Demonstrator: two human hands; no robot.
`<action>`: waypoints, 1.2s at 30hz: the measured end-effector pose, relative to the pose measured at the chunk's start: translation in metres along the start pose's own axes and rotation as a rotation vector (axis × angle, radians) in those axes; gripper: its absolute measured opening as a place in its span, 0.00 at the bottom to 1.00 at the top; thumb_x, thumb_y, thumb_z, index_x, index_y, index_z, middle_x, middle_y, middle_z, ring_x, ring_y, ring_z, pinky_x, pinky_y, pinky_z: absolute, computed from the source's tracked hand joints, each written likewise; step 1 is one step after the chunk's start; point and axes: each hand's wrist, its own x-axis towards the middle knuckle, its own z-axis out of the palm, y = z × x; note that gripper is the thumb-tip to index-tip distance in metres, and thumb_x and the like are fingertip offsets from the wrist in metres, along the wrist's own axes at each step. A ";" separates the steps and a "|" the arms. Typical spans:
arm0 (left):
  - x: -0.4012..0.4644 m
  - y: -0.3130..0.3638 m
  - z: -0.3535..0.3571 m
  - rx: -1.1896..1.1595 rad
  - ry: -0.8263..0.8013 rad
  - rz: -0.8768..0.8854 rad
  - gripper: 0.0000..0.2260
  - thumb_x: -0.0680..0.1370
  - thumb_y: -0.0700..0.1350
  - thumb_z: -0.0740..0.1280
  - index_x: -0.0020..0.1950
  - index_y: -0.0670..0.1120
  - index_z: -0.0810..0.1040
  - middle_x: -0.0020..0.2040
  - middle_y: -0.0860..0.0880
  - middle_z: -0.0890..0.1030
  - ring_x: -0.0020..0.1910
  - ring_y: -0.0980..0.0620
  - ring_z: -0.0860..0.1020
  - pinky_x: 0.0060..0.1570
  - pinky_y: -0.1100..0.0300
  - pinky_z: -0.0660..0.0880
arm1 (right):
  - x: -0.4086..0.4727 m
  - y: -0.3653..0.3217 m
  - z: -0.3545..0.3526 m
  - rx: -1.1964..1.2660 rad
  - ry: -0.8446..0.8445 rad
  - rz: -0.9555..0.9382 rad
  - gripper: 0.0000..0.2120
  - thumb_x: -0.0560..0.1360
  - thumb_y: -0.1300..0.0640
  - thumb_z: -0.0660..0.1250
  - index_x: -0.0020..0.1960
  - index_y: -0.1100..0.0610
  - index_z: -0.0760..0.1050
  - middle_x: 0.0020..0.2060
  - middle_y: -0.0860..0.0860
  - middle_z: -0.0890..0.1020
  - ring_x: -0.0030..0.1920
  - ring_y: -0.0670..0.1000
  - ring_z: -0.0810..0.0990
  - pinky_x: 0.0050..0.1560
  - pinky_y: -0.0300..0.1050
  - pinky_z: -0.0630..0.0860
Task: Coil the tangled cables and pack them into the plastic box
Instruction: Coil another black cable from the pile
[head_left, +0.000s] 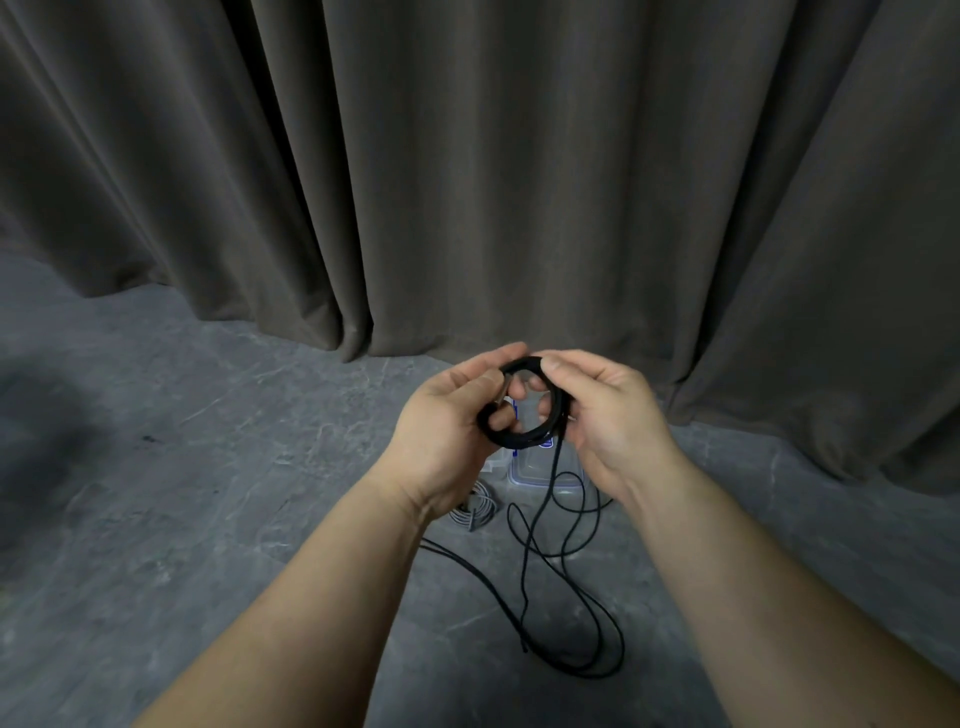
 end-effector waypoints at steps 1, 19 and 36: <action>0.001 0.000 0.001 -0.007 0.003 -0.009 0.15 0.82 0.34 0.53 0.63 0.37 0.74 0.34 0.49 0.73 0.27 0.57 0.65 0.35 0.63 0.69 | 0.000 -0.001 0.000 0.024 0.013 0.010 0.09 0.78 0.64 0.64 0.44 0.58 0.81 0.32 0.52 0.79 0.30 0.48 0.72 0.35 0.39 0.73; 0.011 0.018 -0.029 -0.145 0.494 0.254 0.13 0.83 0.37 0.54 0.61 0.41 0.75 0.34 0.49 0.74 0.28 0.57 0.66 0.32 0.66 0.65 | 0.004 0.019 -0.017 -1.121 0.095 -0.220 0.06 0.74 0.56 0.66 0.39 0.50 0.73 0.27 0.48 0.78 0.30 0.51 0.74 0.34 0.43 0.69; 0.007 -0.012 -0.010 0.203 0.205 0.048 0.12 0.82 0.37 0.58 0.62 0.40 0.77 0.50 0.37 0.77 0.44 0.43 0.73 0.44 0.56 0.77 | -0.009 -0.009 0.003 -0.636 -0.305 -0.356 0.16 0.73 0.67 0.69 0.40 0.46 0.75 0.38 0.46 0.81 0.41 0.45 0.80 0.46 0.39 0.76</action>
